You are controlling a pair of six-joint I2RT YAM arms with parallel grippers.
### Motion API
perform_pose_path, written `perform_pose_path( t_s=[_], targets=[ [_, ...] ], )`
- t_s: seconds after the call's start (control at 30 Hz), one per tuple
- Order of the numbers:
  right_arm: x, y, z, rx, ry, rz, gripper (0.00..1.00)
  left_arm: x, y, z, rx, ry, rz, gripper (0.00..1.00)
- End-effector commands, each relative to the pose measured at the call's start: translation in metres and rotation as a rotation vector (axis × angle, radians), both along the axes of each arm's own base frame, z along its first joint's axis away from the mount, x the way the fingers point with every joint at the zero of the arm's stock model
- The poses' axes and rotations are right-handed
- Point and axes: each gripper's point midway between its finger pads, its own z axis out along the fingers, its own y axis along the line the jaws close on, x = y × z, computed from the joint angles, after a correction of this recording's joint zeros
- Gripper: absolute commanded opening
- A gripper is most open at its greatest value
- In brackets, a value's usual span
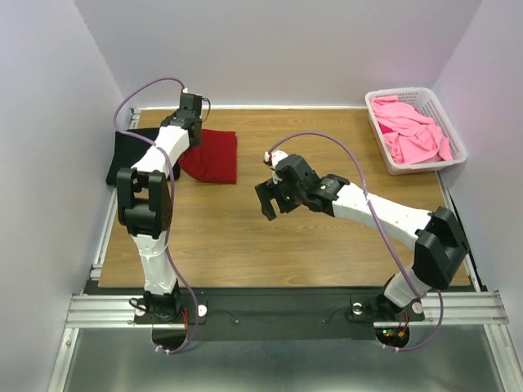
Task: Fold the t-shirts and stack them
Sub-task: Neatly place the folded tshirt to the corner
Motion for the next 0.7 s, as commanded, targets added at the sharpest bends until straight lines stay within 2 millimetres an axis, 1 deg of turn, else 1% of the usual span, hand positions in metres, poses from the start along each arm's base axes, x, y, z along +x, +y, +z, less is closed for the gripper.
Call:
perform_pose_path(
  t_s=[0.0, 0.03, 0.1, 0.23, 0.3, 0.43, 0.47, 0.57, 0.6, 0.67],
  targets=[
    [0.001, -0.009, 0.002, -0.079, 0.002, 0.014, 0.96, 0.013, 0.049, 0.029, 0.227, 0.011, -0.011, 0.00],
    [0.004, -0.006, 0.004, -0.083, -0.001, 0.018, 0.96, 0.015, 0.052, 0.029, 0.252, 0.016, -0.028, 0.00],
    [0.007, -0.006, 0.001, -0.109, 0.001, 0.021, 0.96, 0.021, 0.061, 0.035, 0.316, 0.013, -0.058, 0.00],
    [0.013, -0.001, -0.006, -0.145, 0.023, 0.017, 0.96, 0.029, 0.075, 0.041, 0.356, 0.020, -0.085, 0.00],
    [0.018, 0.003, -0.005, -0.151, 0.028, 0.012, 0.96, 0.033, 0.080, 0.047, 0.364, 0.024, -0.114, 0.00],
    [0.024, 0.003, -0.003, -0.174, 0.013, 0.000, 0.96, 0.031, 0.093, 0.063, 0.407, 0.039, -0.142, 0.00],
    [0.026, 0.002, -0.004, -0.183, 0.011, -0.007, 0.96, 0.033, 0.095, 0.073, 0.410, 0.022, -0.143, 0.00],
    [0.029, 0.002, -0.005, -0.199, 0.010, -0.018, 0.96, 0.037, 0.105, 0.087, 0.415, 0.004, -0.141, 0.00],
    [0.030, 0.002, -0.005, -0.200, 0.010, -0.022, 0.96, 0.034, 0.111, 0.089, 0.418, 0.016, -0.129, 0.00],
    [0.034, 0.005, -0.004, -0.206, 0.008, -0.029, 0.96, 0.036, 0.116, 0.097, 0.419, 0.006, -0.116, 0.00]
  ],
)
